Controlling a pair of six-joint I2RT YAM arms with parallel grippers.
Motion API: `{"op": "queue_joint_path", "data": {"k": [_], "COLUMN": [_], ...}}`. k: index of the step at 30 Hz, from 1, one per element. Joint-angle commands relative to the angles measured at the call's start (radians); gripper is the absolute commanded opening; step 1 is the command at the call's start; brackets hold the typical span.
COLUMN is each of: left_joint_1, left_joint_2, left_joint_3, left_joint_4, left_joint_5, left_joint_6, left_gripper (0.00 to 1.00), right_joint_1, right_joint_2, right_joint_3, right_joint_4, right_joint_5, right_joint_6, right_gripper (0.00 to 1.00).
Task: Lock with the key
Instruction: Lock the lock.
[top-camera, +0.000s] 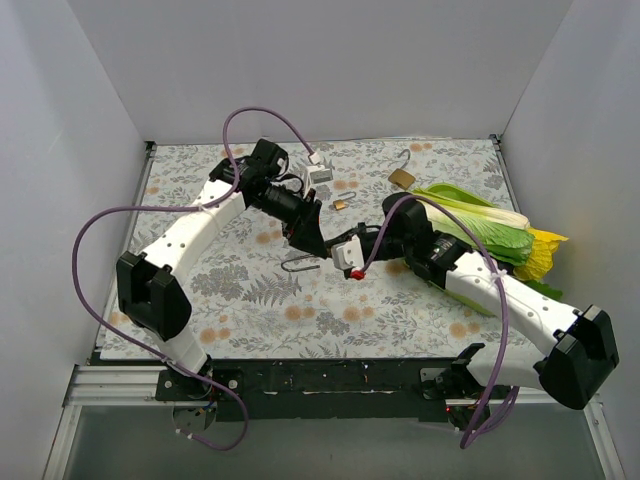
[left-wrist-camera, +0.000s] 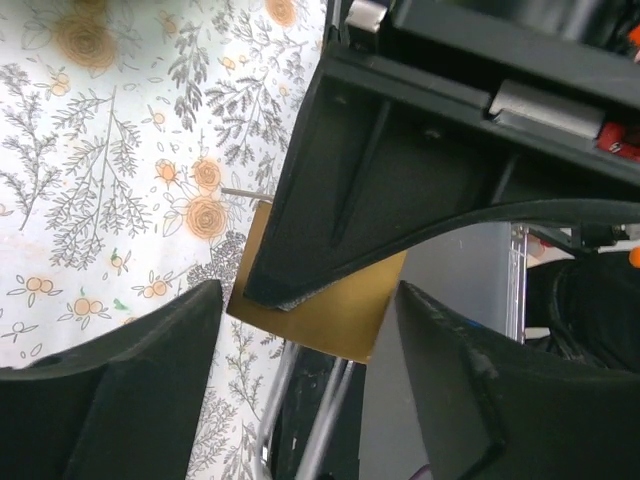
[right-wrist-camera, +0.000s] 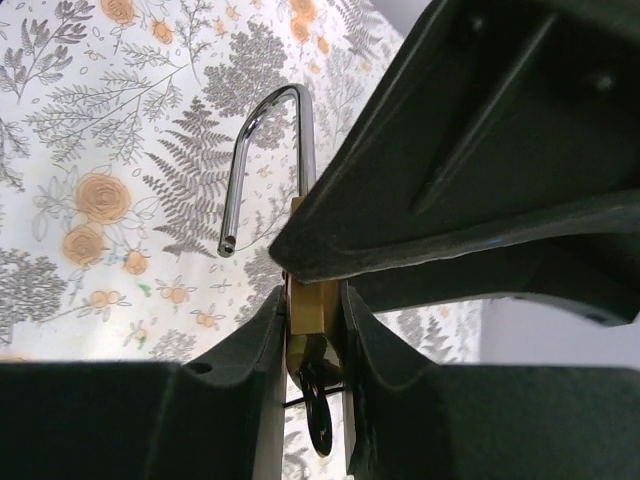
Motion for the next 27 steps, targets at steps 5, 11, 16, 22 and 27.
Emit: {"op": "queue_joint_path", "data": {"k": [5,11,16,22,27], "left_joint_1": [0.212,0.281,0.279,0.255,0.195], "left_joint_2": [-0.214,-0.336,-0.411,-0.377,-0.383], "left_joint_3": [-0.033,-0.141,-0.227,-0.221,-0.235], "left_joint_4": [0.199,0.233,0.299,0.310,0.315], "left_joint_5": [-0.083,-0.166,-0.208,-0.125,-0.088], "left_joint_6": [-0.065,0.050,0.139,0.105,0.102], "left_gripper": [0.95,0.95,0.91,0.85,0.78], "right_joint_1": [-0.083,-0.263,-0.284,-0.283,-0.283], "right_joint_2": [0.069,0.175,0.144,0.126,0.092], "right_joint_3": [0.205,0.346,0.293,0.271,0.253], "right_joint_4": [-0.005,0.013,0.110,0.175,0.187], "right_joint_5": [-0.052,-0.309,-0.408,-0.451,-0.454], "right_joint_6": [0.495,0.998,1.126,1.162,1.130], "right_gripper": [0.01,0.01,0.01,0.01,0.01]}}
